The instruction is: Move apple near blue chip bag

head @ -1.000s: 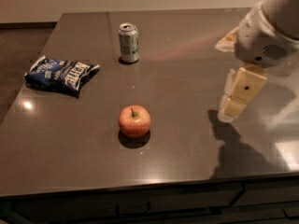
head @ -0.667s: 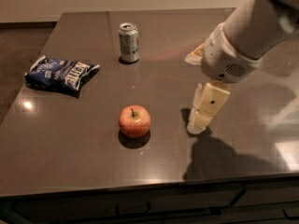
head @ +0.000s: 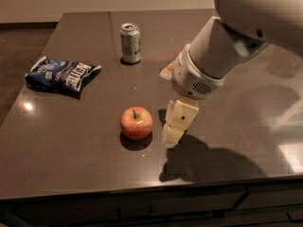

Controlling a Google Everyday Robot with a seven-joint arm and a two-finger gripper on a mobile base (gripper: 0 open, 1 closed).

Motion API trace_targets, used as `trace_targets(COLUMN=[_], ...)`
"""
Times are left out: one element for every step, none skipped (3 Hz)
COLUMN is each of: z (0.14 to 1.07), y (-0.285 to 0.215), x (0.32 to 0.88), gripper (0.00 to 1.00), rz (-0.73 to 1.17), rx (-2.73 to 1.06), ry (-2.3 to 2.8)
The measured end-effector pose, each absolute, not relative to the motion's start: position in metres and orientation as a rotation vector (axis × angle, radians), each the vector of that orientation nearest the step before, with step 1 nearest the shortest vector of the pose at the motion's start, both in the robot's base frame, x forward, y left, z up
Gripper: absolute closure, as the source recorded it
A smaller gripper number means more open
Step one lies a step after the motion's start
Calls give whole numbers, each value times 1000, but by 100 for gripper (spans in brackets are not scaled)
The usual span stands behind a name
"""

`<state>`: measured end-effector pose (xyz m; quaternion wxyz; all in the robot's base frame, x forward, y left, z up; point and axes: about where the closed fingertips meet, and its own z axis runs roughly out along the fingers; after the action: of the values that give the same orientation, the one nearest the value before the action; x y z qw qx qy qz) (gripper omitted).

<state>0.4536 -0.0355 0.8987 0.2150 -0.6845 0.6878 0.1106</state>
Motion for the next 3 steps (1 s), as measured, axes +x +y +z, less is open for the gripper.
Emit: trace_targets(z=[883,874,866], y=[-2,14,26], x=[449,448,448], gripper=[0,0,0], rz=[347,367,376], rx=[-1935,-1957,-1982], ry=[1881,1877,1874])
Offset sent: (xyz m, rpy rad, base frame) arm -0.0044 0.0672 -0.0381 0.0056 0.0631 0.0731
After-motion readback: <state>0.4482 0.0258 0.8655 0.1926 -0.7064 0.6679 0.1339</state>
